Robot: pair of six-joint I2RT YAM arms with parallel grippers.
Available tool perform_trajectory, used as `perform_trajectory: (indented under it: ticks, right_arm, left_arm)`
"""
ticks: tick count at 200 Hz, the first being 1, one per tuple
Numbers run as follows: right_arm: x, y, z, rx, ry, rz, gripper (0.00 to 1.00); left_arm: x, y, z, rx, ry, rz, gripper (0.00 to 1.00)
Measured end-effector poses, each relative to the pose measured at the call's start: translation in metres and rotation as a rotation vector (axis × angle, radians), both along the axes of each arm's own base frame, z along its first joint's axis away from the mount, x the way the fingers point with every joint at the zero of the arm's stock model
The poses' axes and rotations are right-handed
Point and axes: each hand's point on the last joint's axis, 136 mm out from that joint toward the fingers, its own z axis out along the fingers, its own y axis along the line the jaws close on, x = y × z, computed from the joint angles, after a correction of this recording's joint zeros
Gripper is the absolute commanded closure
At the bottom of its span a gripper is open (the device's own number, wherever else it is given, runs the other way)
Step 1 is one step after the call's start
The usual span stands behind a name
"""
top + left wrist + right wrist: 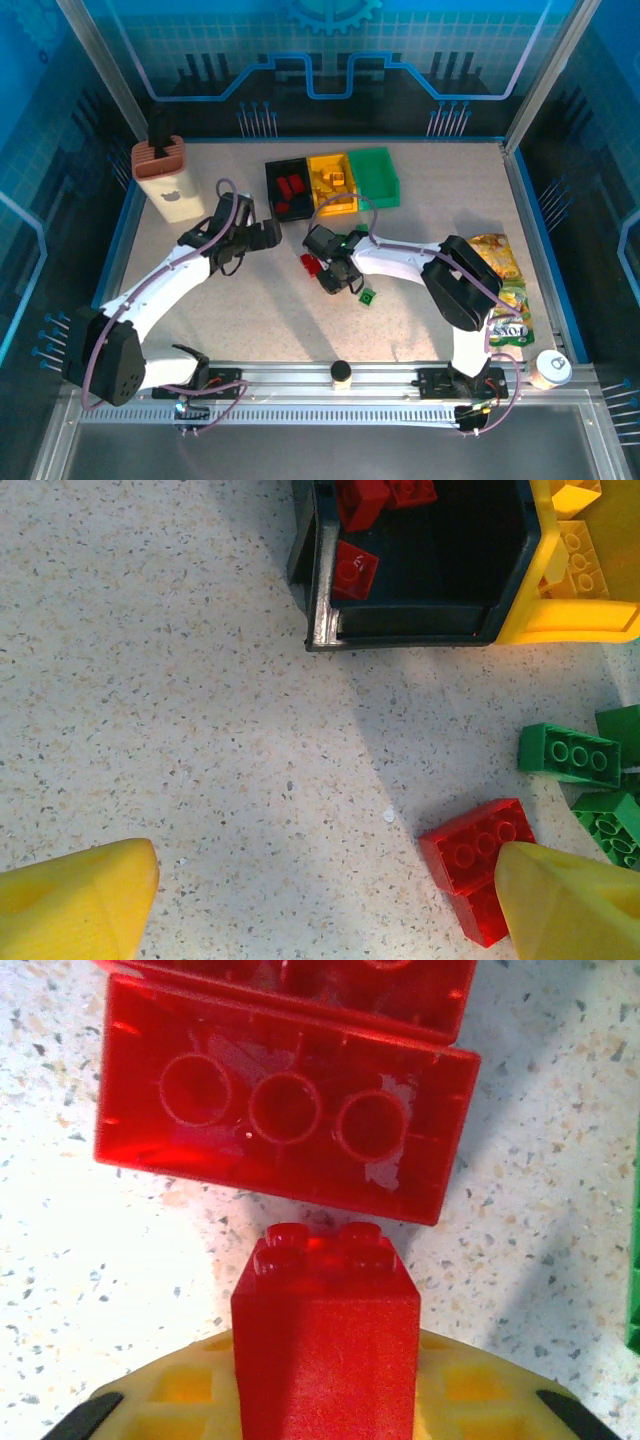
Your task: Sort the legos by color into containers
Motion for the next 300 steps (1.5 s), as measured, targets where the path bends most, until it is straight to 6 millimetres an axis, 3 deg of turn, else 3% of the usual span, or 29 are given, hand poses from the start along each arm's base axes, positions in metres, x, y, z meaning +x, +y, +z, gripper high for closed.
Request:
perform_trajectory:
  ticks: [29, 53, 80, 103, 131, 180, 189, 200, 213, 243, 271, 300]
  right_arm:
    - [0.008, 0.007, 0.014, 0.009, -0.028, 0.004, 0.73]
    - [0.028, 0.028, 0.047, 0.069, -0.086, 0.021, 0.73]
    - [0.071, 0.063, 0.098, 0.159, -0.188, 0.036, 0.73]
    - [0.109, 0.085, 0.124, 0.202, -0.252, 0.042, 0.73]
    - [0.149, 0.097, 0.128, 0.195, -0.29, 0.036, 0.72]
    - [0.206, 0.098, 0.11, 0.174, -0.316, 0.0, 0.68]
    - [0.217, 0.098, 0.107, 0.18, -0.326, -0.009, 0.61]
    - [0.229, 0.097, 0.103, 0.188, -0.337, -0.021, 0.28]
    - [0.239, 0.094, 0.099, 0.189, -0.345, -0.033, 0.21]
    - [0.236, 0.087, 0.094, 0.17, -0.338, -0.04, 0.2]
    - [0.195, 0.073, 0.097, 0.144, -0.303, -0.017, 0.2]
    - [0.156, 0.051, 0.131, 0.188, -0.337, -0.021, 0.19]
  left_arm:
    - [-0.005, 0.003, 0.004, -0.001, -0.019, 0.006, 0.13]
    - [-0.015, 0.007, 0.002, -0.005, -0.023, 0.013, 0.13]
    - [-0.028, 0.012, -0.005, -0.013, -0.015, 0.024, 0.13]
    - [-0.039, 0.016, -0.006, -0.024, -0.02, 0.032, 0.14]
    - [-0.047, 0.018, 0.0, -0.041, -0.035, 0.043, 0.14]
    - [-0.059, 0.019, 0.018, -0.076, -0.089, 0.041, 0.15]
    - [-0.061, 0.019, 0.018, -0.082, -0.091, 0.04, 0.15]
    - [-0.065, 0.019, 0.017, -0.089, -0.087, 0.041, 0.15]
    - [-0.067, 0.019, 0.016, -0.092, -0.079, 0.043, 0.15]
    - [-0.072, 0.014, 0.018, -0.095, -0.081, 0.021, 0.15]
    - [-0.074, 0.003, 0.013, -0.087, -0.064, -0.018, 0.14]
    - [-0.071, -0.014, -0.009, -0.062, 0.003, -0.074, 0.12]
